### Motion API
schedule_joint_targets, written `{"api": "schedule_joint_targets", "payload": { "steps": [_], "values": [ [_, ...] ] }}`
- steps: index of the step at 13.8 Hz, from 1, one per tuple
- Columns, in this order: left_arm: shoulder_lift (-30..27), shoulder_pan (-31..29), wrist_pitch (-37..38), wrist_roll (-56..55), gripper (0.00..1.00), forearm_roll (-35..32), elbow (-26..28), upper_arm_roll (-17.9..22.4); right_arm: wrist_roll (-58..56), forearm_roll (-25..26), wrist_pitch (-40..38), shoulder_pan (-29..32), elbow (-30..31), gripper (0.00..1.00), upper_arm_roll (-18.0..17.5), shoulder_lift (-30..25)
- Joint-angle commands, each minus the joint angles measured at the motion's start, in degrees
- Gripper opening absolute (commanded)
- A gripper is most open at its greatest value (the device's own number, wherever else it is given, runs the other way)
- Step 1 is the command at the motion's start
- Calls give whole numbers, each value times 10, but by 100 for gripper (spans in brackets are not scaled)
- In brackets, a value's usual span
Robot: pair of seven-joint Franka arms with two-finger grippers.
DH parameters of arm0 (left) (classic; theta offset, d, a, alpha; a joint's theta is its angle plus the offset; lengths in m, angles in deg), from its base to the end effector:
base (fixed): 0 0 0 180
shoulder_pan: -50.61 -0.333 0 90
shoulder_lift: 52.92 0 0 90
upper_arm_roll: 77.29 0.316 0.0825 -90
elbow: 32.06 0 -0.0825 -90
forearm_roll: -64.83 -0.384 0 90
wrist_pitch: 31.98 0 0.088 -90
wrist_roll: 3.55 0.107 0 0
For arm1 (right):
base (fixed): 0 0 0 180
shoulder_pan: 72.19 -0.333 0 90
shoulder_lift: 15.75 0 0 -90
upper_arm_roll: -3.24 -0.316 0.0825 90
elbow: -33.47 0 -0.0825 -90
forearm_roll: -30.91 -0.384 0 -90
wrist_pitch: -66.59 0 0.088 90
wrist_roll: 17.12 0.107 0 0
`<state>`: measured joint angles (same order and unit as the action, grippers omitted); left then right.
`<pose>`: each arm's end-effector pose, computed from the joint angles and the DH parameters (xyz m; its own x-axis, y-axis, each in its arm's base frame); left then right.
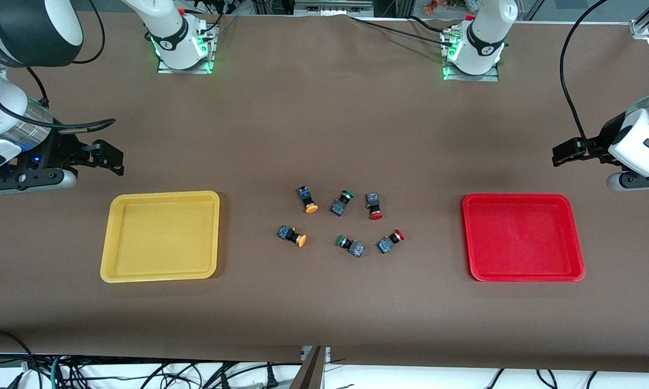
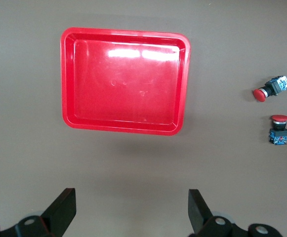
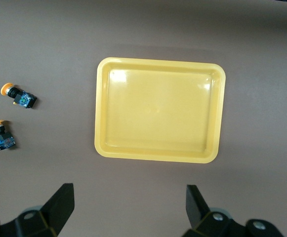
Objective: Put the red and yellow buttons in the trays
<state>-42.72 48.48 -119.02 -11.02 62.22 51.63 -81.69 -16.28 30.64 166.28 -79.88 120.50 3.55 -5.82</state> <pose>0.6002 -0.0148 0.5693 0.9892 0.0928 -0.1136 0.0879 -0.9950 -0.0470 0.6147 0.0803 0.5627 0.9924 0.1131 0.0476 0.1134 -0.9935 -0.0044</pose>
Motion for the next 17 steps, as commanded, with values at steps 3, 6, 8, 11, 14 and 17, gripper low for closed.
{"api": "schedule_joint_targets", "payload": {
  "steps": [3, 6, 8, 11, 14, 17],
  "values": [
    [11, 1, 6, -7, 100, 12, -21, 3, 3, 4, 3, -1, 5, 100, -1, -11],
    [11, 0, 6, -8, 100, 35, -21, 4, 3, 3, 3, -1, 5, 100, -1, -11],
    [11, 0, 6, -7, 100, 36, -21, 4, 3, 3, 3, 0, 5, 100, -1, -11],
    [11, 0, 6, -7, 100, 36, -21, 4, 3, -1, 3, 0, 5, 100, -1, -11],
    [11, 0, 6, -7, 100, 35, -21, 5, 3, -1, 3, 0, 5, 100, -1, -9],
    [11, 1, 6, -8, 100, 35, -21, 4, 4, -1, 3, 0, 5, 100, -1, -8]
  ]
}}
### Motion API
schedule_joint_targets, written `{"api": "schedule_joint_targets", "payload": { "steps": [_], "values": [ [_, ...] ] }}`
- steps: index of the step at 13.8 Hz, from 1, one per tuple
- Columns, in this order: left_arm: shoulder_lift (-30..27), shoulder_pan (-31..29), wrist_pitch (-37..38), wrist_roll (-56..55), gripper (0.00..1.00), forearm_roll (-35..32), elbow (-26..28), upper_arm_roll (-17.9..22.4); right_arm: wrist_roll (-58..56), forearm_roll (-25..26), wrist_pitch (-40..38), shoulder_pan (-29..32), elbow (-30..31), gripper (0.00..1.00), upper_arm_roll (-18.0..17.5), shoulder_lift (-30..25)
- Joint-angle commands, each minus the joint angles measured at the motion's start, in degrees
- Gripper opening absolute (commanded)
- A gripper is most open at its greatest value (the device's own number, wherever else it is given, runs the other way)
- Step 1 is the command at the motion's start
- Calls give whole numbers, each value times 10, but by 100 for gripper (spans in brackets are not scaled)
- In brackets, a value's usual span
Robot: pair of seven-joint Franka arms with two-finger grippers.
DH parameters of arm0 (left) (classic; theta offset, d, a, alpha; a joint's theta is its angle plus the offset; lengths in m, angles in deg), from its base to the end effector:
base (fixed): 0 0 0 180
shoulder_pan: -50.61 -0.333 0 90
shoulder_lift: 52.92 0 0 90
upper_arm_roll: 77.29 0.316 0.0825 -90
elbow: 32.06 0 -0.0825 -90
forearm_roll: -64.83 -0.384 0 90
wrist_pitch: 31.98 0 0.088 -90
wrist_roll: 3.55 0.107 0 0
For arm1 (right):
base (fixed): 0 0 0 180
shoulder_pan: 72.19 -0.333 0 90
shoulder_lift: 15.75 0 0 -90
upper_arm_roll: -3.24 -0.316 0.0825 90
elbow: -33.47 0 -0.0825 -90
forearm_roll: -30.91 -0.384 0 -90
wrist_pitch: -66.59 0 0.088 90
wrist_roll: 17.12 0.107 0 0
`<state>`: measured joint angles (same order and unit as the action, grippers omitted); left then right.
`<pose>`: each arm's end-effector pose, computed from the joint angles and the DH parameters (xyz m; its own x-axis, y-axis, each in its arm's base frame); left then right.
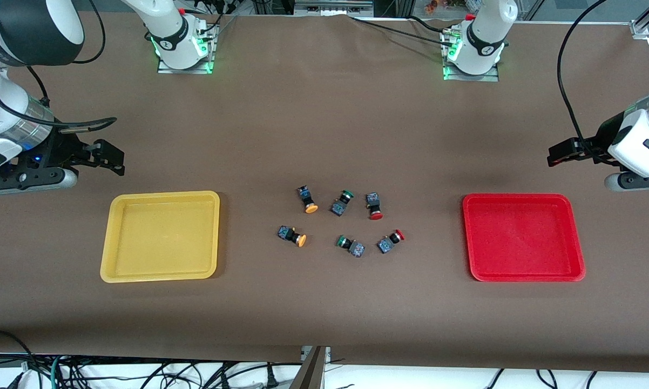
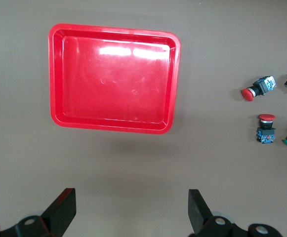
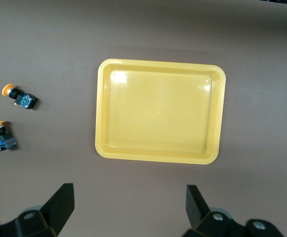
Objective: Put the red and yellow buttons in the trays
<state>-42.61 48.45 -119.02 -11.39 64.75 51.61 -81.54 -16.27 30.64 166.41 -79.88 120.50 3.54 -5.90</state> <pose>0.6006 -0.0179 0.5682 0.9876 0.1001 -0.1208 0.1003 -0.9949 -0.0047 0.6146 0.0804 0.5638 0.9923 0.1131 0.0512 0.1134 -0.9935 -0.0045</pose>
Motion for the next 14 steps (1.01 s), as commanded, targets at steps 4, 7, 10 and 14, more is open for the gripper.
{"api": "schedule_joint_targets", "payload": {
  "steps": [4, 7, 10, 14],
  "values": [
    [15, 3, 6, -2, 100, 11, -22, 1, 5, -1, 1, 0, 4, 100, 0, -7],
    [19, 3, 6, 3, 100, 11, -21, 1, 4, -1, 2, 1, 4, 100, 0, -6],
    [29, 20, 2, 5, 100, 16, -22, 0, 1, -7, 19, 6, 2, 100, 4, 13],
    [68, 59, -14, 5, 100, 22, -22, -1, 3, -8, 109, -15, -6, 100, -1, 99]
  ]
}}
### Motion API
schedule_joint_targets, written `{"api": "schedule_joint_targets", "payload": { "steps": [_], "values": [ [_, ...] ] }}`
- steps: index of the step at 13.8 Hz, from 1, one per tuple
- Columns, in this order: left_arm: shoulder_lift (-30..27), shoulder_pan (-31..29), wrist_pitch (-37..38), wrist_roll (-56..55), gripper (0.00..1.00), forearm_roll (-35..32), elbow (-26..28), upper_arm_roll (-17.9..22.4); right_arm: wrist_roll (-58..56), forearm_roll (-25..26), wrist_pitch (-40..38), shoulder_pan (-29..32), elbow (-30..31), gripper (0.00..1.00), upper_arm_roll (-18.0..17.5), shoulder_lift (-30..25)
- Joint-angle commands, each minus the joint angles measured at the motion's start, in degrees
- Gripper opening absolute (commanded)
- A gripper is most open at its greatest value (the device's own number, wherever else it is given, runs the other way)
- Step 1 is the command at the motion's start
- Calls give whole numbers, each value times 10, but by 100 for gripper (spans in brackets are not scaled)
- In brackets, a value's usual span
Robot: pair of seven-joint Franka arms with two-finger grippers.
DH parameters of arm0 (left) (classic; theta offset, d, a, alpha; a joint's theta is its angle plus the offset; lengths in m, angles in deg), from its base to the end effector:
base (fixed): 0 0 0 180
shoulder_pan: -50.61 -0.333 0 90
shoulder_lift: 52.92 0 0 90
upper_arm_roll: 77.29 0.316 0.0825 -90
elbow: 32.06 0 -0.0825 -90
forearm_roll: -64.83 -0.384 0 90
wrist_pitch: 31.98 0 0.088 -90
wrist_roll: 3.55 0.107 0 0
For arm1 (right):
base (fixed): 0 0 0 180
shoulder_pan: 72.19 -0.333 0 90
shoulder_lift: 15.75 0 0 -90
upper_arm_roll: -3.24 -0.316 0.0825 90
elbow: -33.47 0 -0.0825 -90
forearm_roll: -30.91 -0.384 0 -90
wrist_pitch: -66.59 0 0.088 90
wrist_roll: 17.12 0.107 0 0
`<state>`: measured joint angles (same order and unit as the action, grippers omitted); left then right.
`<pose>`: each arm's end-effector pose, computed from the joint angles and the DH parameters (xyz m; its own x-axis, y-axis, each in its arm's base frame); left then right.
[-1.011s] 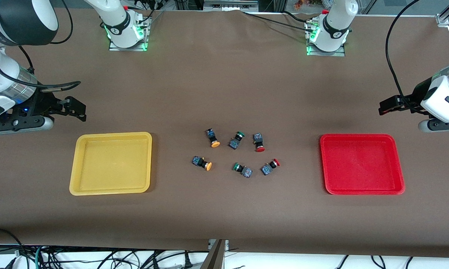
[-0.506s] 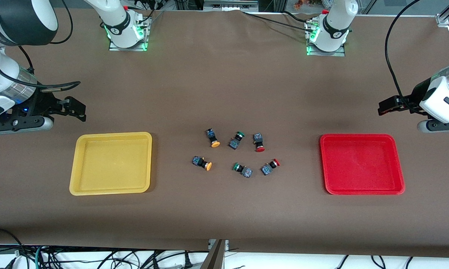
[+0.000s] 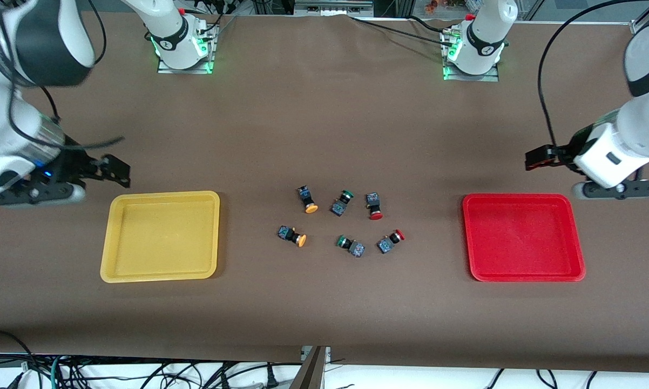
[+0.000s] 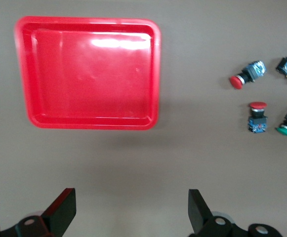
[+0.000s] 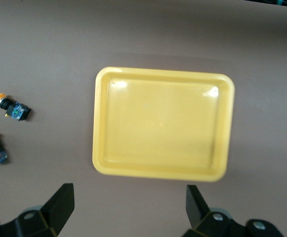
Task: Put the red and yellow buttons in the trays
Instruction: 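Move the right gripper and the left gripper toward the button cluster, then grasp a yellow button with the right gripper while the left grasps a red button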
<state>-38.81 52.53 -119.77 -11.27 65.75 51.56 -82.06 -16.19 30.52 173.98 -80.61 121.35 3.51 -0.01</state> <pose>0.6129 -0.0681 0.5294 0.9844 0.0181 -0.1751 0.0206 -0.9997 0.0128 0.6459 0.0934 0.5035 0.9902 0.1236 0.0657 0.1243 -0.9922 -0.0064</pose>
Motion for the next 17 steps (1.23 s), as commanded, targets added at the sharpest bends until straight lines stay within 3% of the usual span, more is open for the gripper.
{"api": "schedule_joint_targets", "payload": {
  "steps": [1, 3, 6, 9, 13, 17],
  "values": [
    [37, 19, -15, 3, 100, 14, -21, 3, 3, -6, 37, -17, -14, 100, -1, 45],
    [62, 26, -42, 4, 100, 25, -21, 3, 3, -5, 47, -30, -20, 100, 0, 69],
    [107, 44, -104, 3, 100, 37, -21, 3, -7, -5, 122, -52, -15, 100, -2, 110],
    [141, 75, -142, -5, 100, 38, -17, 3, 1, 0, 167, -130, -32, 100, -3, 167],
    [168, 116, -176, -84, 100, 41, -12, 3, -10, -1, 290, -178, -42, 100, -4, 241],
    [200, 152, -212, -159, 100, 41, -7, 4, -11, 0, 353, -218, -63, 100, -4, 305]
  ]
}}
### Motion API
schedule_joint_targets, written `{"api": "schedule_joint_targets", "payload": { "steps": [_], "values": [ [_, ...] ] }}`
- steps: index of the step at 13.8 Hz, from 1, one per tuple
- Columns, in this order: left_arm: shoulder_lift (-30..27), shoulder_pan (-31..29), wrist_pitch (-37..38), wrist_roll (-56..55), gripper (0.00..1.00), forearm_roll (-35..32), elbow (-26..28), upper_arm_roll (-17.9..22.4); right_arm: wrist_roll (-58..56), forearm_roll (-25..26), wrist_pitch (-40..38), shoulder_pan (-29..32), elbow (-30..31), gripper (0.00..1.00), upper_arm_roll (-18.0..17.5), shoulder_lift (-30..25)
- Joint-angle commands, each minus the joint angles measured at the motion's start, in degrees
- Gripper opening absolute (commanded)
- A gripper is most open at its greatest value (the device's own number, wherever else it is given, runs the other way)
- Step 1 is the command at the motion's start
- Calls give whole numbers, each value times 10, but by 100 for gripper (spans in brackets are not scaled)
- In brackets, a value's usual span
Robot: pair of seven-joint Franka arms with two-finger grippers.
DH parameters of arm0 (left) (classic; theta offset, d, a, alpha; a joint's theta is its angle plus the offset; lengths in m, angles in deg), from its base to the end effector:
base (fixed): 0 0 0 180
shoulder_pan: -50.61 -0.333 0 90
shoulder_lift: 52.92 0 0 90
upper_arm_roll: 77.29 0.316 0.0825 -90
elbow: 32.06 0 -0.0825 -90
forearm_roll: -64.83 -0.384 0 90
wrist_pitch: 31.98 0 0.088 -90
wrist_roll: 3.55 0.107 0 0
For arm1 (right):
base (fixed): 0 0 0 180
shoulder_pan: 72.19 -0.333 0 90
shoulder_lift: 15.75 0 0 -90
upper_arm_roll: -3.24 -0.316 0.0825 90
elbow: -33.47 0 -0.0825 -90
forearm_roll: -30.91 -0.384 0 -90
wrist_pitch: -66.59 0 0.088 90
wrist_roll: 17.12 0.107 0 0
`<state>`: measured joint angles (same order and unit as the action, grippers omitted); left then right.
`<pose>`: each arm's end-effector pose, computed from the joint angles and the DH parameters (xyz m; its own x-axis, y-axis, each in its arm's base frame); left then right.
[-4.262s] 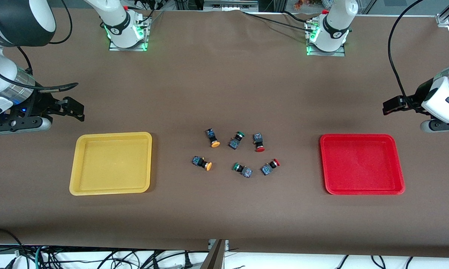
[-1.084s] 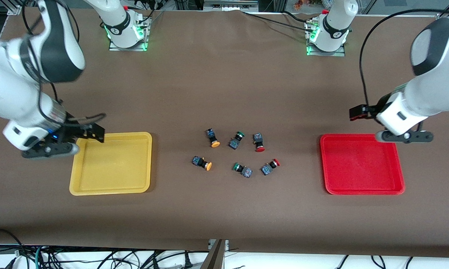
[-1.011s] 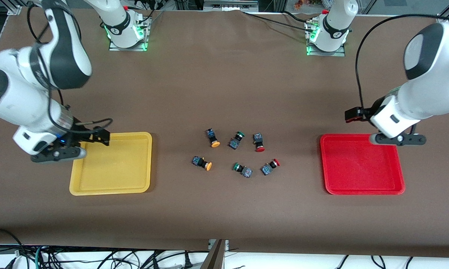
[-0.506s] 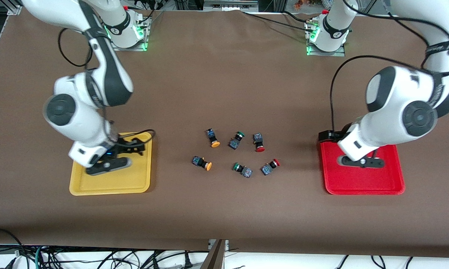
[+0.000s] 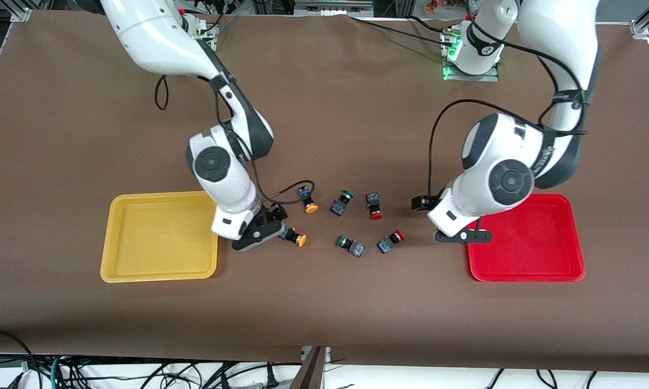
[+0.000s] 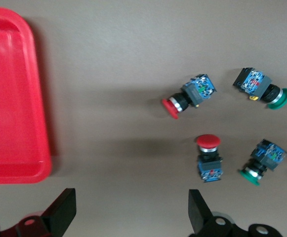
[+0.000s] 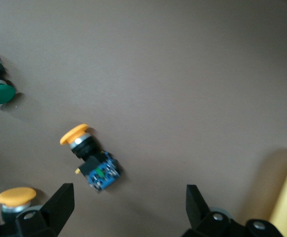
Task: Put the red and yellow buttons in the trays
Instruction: 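Grasp a yellow button with the right gripper while the left grasps a red button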
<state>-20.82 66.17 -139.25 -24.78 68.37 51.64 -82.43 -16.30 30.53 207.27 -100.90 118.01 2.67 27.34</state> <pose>0.6479 -0.2391 0.3467 0.9838 0.0377 -0.1751 0.0458 -0.9980 0.0426 0.6466 0.3609 0.2539 0.8610 0.4558 0.2256 0.4709 -0.8821 -0.0153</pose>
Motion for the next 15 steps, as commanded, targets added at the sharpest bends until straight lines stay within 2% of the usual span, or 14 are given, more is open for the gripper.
{"api": "schedule_joint_targets", "payload": {
  "steps": [1, 5, 10, 13, 15],
  "values": [
    [30, 25, -30, -34, 100, 15, -8, 7, -10, 1, 36, -24, -31, 100, 5, 43],
    [52, 55, -57, -87, 100, 15, -1, 7, -24, 1, 63, -27, -31, 100, 5, 61],
    [64, 90, -132, -136, 100, 15, 49, 7, -51, -6, 57, -21, -25, 100, 5, 67],
    [81, 116, -160, -169, 100, 11, 59, 7, -51, -15, 54, -20, -18, 100, 4, 67],
    [81, 123, -198, -169, 100, 9, 90, 7, -50, -20, 54, -21, -17, 100, 4, 67]
  ]
}}
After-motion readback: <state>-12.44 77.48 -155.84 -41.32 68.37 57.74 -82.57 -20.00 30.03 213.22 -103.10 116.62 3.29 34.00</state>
